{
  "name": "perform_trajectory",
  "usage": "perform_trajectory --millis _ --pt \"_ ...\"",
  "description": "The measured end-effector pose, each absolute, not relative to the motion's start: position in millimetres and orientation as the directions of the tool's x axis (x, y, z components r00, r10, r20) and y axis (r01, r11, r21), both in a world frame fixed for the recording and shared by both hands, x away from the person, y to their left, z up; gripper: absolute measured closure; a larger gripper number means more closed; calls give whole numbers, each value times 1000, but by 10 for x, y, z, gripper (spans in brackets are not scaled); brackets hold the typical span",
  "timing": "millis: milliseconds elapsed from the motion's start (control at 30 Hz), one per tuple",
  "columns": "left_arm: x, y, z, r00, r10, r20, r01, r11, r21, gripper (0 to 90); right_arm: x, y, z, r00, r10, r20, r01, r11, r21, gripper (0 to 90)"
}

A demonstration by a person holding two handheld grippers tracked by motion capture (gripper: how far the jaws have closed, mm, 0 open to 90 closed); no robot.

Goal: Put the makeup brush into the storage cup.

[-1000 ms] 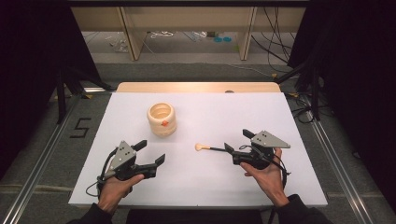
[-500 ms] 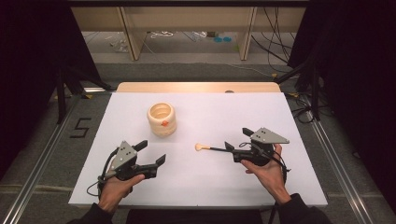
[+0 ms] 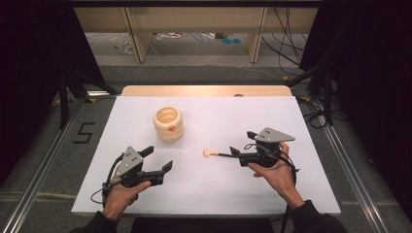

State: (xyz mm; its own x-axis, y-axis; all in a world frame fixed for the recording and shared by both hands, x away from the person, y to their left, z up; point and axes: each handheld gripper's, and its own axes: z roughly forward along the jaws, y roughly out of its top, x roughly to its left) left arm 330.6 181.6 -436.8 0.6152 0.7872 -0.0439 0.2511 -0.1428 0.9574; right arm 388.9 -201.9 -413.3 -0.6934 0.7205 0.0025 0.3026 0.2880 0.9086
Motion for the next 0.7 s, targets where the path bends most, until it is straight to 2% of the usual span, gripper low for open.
perform_trajectory --millis 167,333,700 --pt "3306 1808 -4375 613 788 -49 258 -141 956 158 3971 -1975 -4080 -711 703 -6 322 333 886 173" --pt "3309 1807 -4377 615 787 -47 259 -145 955 158 4046 -1916 -4034 -751 659 32 359 368 857 182" --pt "3311 1811 -4379 614 788 -46 259 -146 955 159 4235 -1705 -3981 -807 590 -25 348 510 787 210"
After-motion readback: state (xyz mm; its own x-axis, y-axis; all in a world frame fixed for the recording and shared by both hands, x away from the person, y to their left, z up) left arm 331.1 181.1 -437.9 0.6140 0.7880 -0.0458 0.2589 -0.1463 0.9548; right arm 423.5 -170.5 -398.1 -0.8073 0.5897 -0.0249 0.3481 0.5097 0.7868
